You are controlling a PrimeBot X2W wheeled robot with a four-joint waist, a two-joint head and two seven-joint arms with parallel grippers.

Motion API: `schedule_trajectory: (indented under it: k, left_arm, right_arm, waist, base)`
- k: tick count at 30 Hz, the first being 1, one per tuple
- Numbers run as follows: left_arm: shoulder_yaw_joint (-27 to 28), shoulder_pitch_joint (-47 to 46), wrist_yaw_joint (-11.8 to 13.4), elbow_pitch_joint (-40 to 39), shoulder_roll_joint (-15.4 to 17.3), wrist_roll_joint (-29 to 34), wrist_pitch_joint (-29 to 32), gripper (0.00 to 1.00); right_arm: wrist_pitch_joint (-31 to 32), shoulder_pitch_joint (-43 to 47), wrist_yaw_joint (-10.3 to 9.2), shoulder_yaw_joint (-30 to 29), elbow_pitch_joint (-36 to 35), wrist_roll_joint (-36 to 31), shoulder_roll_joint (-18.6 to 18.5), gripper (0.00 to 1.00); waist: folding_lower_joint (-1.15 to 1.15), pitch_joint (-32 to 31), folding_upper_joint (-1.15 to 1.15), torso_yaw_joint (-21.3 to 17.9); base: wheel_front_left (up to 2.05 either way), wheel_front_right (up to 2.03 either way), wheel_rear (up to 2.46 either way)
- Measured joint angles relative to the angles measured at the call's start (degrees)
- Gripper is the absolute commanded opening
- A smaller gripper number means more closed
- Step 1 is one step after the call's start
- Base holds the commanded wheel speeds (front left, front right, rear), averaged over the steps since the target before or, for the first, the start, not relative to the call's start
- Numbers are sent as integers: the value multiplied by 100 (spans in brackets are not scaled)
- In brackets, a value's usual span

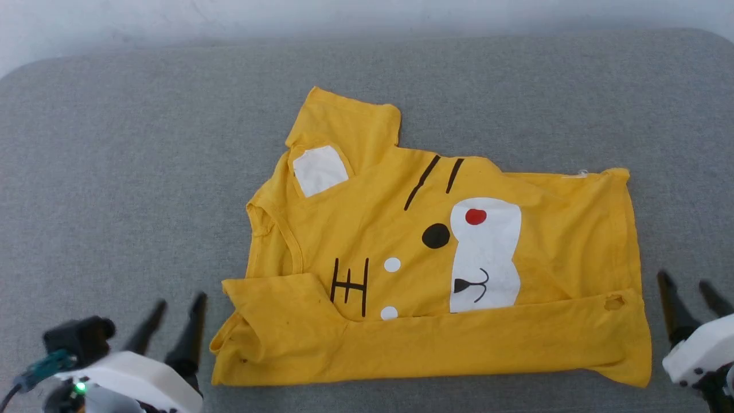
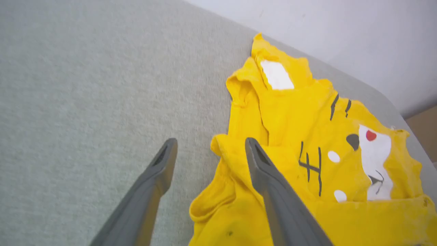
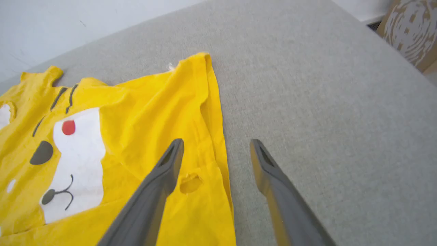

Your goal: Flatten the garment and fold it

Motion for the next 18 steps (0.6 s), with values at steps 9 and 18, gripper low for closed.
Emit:
schedule_trajectory:
  k: [9, 18]
  left_arm:
    - [-14, -359, 22, -583, -477, 1048, -2523, 100]
    - [-210, -661, -70, -363, -648, 1749, -2750, 100]
  right_arm:
    - [-1814, -121, 2, 681, -709, -898, 2, 100]
    - [-2593, -100, 1, 962, -349, -1067, 2, 100]
  waist:
    - [0, 112, 0, -29]
    - [0, 242, 0, -125]
  base:
    - [0, 0, 0]
    - [0, 0, 0]
